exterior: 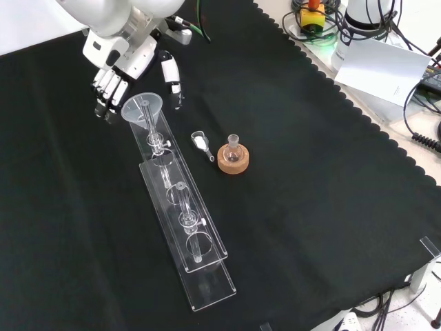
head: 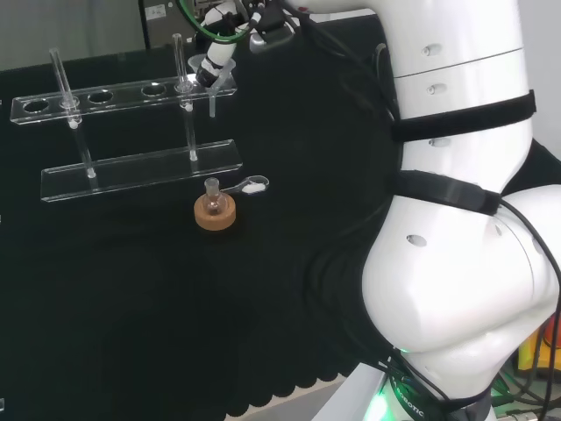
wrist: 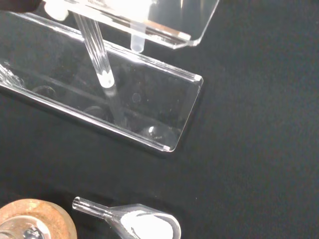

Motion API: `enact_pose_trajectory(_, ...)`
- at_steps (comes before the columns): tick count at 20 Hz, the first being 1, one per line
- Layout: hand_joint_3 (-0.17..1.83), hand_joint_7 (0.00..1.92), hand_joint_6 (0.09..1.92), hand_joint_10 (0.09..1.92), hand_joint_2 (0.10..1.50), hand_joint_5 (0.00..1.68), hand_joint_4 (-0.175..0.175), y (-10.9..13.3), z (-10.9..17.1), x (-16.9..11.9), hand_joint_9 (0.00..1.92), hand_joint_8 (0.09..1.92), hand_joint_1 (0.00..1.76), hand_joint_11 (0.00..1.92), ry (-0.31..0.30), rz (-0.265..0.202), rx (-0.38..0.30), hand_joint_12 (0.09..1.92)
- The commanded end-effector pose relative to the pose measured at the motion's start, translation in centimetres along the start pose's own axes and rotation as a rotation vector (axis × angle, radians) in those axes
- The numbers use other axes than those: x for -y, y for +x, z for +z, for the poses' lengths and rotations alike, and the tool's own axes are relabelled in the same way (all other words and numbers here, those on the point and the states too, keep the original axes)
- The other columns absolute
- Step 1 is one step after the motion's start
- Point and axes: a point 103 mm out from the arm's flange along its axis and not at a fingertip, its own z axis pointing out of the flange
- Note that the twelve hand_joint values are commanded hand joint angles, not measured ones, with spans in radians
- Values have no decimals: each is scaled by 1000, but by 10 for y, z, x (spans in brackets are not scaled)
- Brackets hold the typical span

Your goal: Pick up the funnel from the transparent funnel stand.

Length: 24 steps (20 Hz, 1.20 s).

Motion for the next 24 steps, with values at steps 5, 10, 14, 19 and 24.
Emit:
enact_pose_trajectory(5, 95, 0, 87, 784, 756, 131, -49, 0, 4, -5, 246, 434, 571, 34, 7, -4, 21, 1454)
enact_pose_trajectory(10, 97, 0, 87, 768, 757, 132, -49, 0, 4, -5, 284, 451, 587, 37, 14, 2, 25, 1453)
enact_pose_trajectory(14, 99, 0, 87, 764, 759, 135, -50, -1, 5, -5, 297, 456, 599, 38, 20, 6, 27, 1453)
enact_pose_trajectory(19, 102, 0, 87, 756, 761, 142, -50, -2, 5, -6, 303, 474, 606, 39, 21, 12, 37, 1452)
enact_pose_trajectory(24, 108, 0, 87, 750, 767, 156, -50, -3, 7, -8, 312, 497, 630, 39, 34, 10, 38, 1452)
